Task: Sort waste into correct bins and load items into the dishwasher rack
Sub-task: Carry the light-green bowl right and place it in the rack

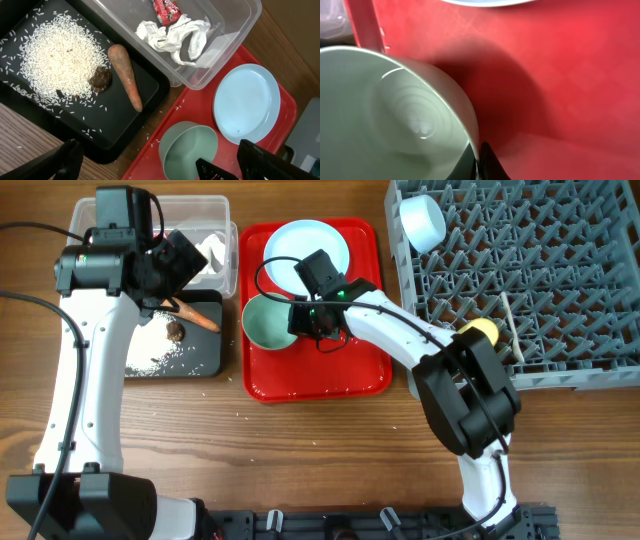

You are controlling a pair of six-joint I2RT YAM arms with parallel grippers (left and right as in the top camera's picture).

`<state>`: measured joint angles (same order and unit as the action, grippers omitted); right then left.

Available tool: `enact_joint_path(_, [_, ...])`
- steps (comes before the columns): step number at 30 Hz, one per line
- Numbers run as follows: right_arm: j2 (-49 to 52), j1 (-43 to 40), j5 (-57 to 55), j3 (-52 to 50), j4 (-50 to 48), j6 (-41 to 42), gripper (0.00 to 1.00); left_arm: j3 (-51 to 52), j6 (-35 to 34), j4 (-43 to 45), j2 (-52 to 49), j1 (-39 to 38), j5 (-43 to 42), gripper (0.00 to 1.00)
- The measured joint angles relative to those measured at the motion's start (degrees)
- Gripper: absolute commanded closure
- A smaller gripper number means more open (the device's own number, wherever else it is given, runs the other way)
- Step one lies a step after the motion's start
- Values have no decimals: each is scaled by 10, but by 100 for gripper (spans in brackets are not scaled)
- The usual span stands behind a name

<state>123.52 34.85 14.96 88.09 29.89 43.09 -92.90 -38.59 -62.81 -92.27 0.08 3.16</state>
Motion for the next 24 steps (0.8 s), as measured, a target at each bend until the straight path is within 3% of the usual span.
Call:
enact_joint_path(4, [-37,-26,-5,-2,62,-51,96,0,0,0,0,0,0,0])
enact_joint_path(7, [-121,-63,-51,-4,127,-92,96,0,0,0,0,0,0,0])
enact_joint_path(11, [-273,-115,-253,-3,225,-116,96,0,0,0,0,0,0,0])
enact_joint_path(13, [-319,-130,-419,-2,236,-139,96,0,0,0,0,0,0,0])
enact_joint_path(18, [-293,-142,-685,0,158,-330,96,0,0,0,0,0,0,0])
enact_joint_path(24, [-212,-142,-762,0,95,-595,96,0,0,0,0,0,0,0])
